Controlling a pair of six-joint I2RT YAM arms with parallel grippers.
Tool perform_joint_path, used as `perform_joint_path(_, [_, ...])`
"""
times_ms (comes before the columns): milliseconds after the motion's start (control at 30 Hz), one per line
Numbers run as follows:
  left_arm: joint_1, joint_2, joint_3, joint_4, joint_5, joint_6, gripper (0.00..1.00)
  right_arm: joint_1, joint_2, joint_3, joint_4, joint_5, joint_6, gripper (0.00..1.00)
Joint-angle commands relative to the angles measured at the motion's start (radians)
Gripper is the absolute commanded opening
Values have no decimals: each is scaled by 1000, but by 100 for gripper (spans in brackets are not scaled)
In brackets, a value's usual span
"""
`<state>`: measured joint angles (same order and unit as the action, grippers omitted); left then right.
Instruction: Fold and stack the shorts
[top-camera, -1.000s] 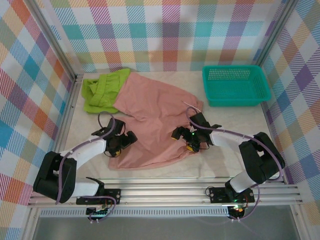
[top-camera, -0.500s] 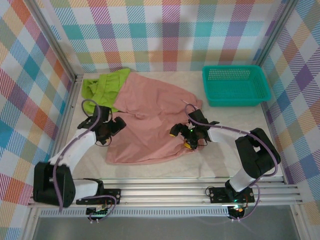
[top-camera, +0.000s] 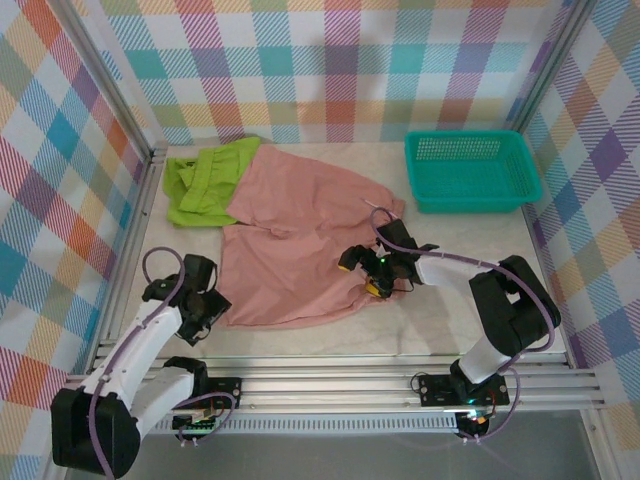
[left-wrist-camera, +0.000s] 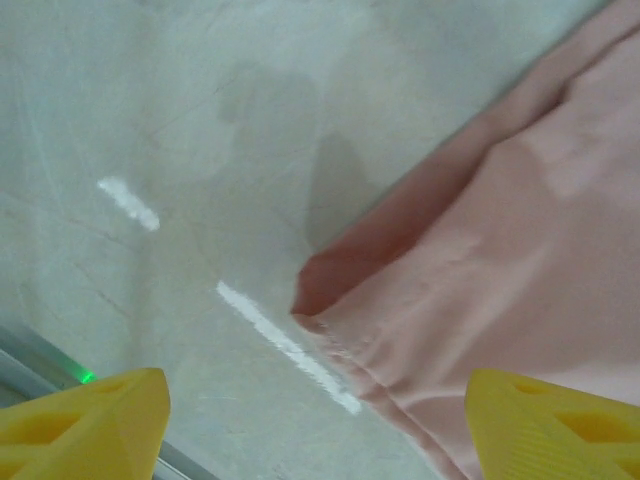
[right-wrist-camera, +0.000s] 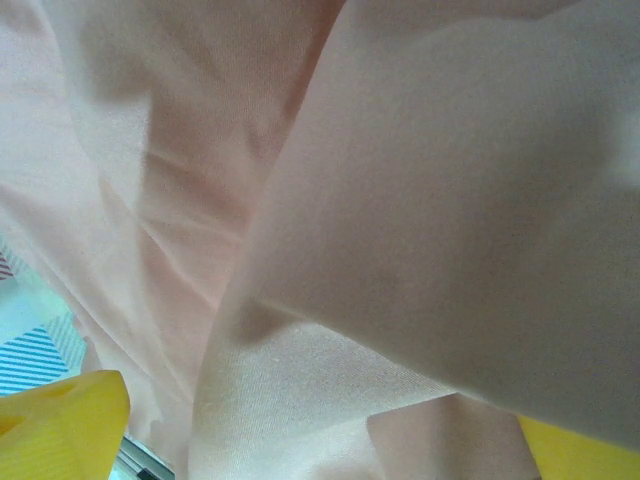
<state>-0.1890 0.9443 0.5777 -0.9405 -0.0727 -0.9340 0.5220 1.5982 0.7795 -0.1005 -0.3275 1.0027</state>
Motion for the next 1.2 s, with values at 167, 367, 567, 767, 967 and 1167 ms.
perform_joint_path(167, [-34,107,-68,105,-23,-72,70,-5,42,-32,5,-7,7,99])
perform_joint_path(367, [-36,162,-74,198,-18,-58,59,-6,46,-35,4,-10,4,99])
perform_joint_path(567, [-36,218,-80,248,-11,-54,49,-5,49,-40,6,-11,4,99])
perform_joint_path(767, [-36,216,-71,244,-48,-45,22,-5,44,-43,2,-18,-2,99])
perform_joint_path(967, [-36,176,-32,234,-44,-33,6,-5,-71,-34,-94,22,-56,100])
perform_joint_path(1167, [-36,149,-2,209,-60,-15,0,-47,-371,-64,-387,206,-114,97])
